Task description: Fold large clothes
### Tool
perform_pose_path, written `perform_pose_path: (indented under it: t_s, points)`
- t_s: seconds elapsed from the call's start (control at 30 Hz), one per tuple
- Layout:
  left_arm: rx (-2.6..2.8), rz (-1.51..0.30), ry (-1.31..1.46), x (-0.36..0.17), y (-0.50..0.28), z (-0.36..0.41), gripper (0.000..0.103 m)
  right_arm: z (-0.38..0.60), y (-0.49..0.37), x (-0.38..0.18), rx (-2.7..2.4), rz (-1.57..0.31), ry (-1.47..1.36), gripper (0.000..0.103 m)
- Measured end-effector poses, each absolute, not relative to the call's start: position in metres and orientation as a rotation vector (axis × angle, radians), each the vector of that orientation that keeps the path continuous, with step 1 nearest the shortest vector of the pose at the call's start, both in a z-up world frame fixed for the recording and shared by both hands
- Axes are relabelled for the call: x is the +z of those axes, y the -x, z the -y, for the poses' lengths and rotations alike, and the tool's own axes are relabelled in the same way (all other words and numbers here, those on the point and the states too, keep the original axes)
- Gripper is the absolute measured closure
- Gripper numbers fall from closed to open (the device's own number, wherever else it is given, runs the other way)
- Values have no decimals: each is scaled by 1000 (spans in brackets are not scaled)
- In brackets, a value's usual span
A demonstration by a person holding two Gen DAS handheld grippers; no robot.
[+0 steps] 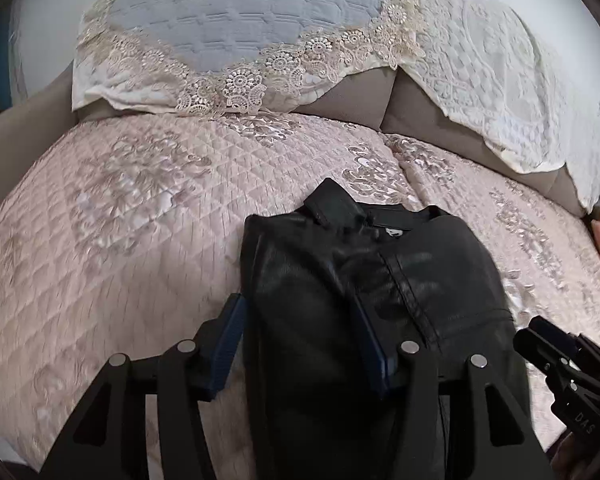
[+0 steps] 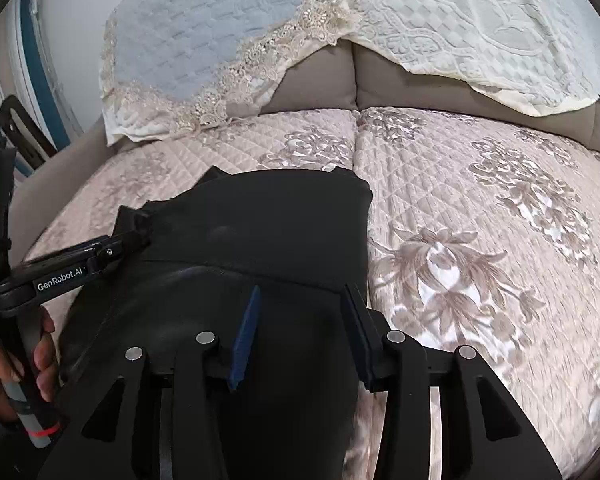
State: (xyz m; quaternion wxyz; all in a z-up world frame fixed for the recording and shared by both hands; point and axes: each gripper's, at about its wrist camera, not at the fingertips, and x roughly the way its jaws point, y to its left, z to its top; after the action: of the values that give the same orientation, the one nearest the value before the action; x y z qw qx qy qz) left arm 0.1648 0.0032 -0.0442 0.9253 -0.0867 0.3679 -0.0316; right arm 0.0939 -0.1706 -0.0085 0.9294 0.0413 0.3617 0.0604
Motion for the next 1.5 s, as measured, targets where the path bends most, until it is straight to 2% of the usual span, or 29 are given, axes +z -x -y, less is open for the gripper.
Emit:
perform_pose_path:
  t_s: [0.57,0.7,0.9,1.17,1.5]
  points:
    - [-99,-706,130,-27,-84,-6,46,151,-38,8,222,-709,-69,60]
    - [-91,-733,113,-41,-88,-5,44,148,-40,-2,220,-742,-62,59]
    - [-79,-756,156,-62,-92,-12,29,154,-44,-18,197,-786,-85,48]
    - [-106,-754,251,-38,-95,-26,31,164,-42,-5,208,-781,-114,47]
    - [-133,-730,199,-21,-114,0,31,174,-51,9,192,-749,-137,47]
